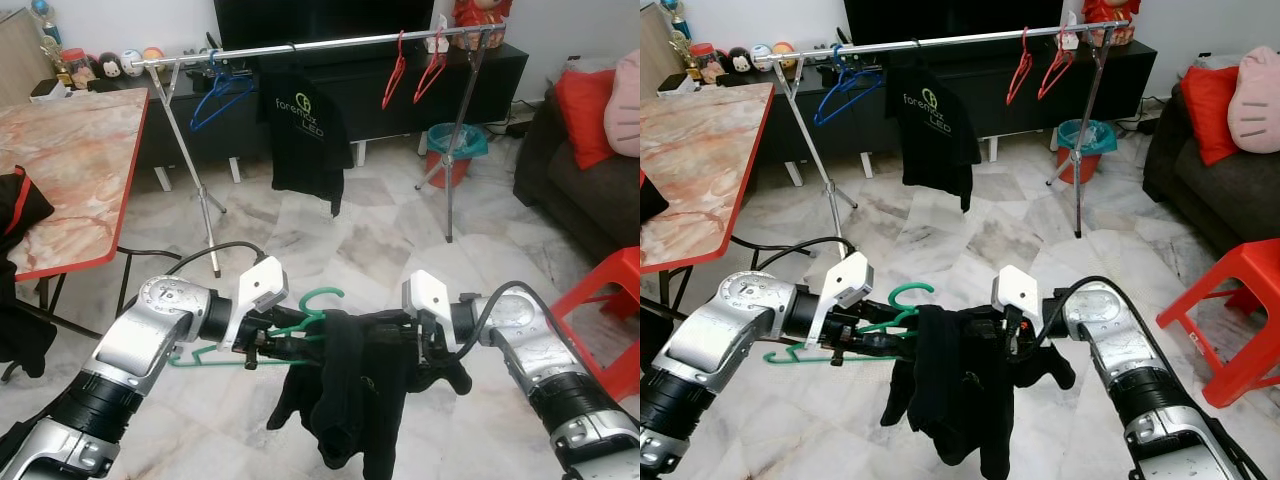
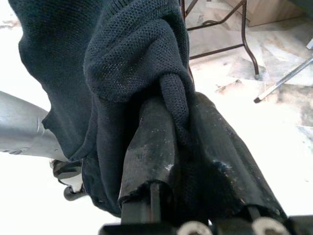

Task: Hang hanger

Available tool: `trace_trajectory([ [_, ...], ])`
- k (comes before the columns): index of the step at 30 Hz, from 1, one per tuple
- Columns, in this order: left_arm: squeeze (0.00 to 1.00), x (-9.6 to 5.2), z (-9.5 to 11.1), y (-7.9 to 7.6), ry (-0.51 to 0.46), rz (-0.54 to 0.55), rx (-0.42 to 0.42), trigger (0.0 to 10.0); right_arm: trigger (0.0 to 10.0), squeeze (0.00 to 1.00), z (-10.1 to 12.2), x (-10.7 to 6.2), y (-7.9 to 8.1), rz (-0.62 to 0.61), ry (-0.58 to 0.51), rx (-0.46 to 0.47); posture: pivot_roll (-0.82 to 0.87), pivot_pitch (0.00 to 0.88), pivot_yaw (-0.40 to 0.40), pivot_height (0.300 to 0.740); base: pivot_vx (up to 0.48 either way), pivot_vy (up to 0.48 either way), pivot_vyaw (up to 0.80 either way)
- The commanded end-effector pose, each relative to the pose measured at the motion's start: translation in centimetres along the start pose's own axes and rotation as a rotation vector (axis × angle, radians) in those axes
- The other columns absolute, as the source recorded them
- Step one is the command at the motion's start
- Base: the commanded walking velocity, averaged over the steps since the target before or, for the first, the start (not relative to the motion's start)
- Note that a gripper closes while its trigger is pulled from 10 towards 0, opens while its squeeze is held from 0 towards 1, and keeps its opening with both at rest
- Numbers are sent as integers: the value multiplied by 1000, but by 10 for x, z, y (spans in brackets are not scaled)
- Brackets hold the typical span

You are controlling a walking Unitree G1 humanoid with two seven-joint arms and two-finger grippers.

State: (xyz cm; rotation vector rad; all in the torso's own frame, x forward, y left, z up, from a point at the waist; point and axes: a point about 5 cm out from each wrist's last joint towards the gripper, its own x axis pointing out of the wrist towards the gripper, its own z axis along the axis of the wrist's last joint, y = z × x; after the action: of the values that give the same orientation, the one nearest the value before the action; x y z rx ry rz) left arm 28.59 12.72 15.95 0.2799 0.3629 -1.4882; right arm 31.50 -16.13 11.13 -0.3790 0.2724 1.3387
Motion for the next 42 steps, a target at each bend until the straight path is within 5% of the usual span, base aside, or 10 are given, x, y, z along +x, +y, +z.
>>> trace_trajectory([
  [1, 1000, -14, 5, 0, 16, -5, 41, 10000, 0, 0, -4, -14, -11, -111, 45, 9, -133, 0, 28, 740, 0, 0, 0],
  [13, 1000, -35, -1, 6, 58, 58, 25, 10000, 0, 0, -15, -21, -10, -172, 70, 32, -125, 0, 26, 740, 0, 0, 0],
  [17, 1000, -45, -3, 23, 60, 259, 47, 10000, 0, 0, -16, -28, -14, -241, 56, 36, -125, 0, 24, 740, 0, 0, 0],
  [18, 600, -51, -6, 38, 55, 437, 45, 10000, 0, 0, -17, -32, -17, -295, 58, 35, -125, 0, 24, 740, 0, 0, 0],
  [19, 443, -55, -9, 45, 47, 542, 39, 10000, 0, 0, -18, -35, -17, -326, 53, 35, -128, 0, 23, 740, 0, 0, 0],
  [20, 31, -58, -11, 49, 42, 610, 36, 10000, 0, 0, -18, -36, -18, -348, 50, 35, -128, 0, 23, 740, 0, 0, 0],
  [25, 0, -70, -21, 60, -30, 876, -55, 10000, 0, 0, -23, -43, -14, -389, 16, 69, -133, 0, 20, 740, 0, 0, 0],
  [33, 0, -102, -53, 71, -137, 1478, -252, 10000, 0, 0, -21, -57, -20, -470, -24, 81, -139, 0, 11, 740, 0, 0, 0],
  [41, 0, -84, -90, 63, -8, 1522, -416, 10000, 0, 0, -11, -56, -24, -434, -49, 59, -144, 0, 13, 740, 0, 0, 0],
  [42, 0, -75, -99, 60, 24, 1476, -467, 10000, 9608, 0, -8, -57, -25, -418, -54, 48, -143, 0, 14, 740, 0, 0, 0],
])
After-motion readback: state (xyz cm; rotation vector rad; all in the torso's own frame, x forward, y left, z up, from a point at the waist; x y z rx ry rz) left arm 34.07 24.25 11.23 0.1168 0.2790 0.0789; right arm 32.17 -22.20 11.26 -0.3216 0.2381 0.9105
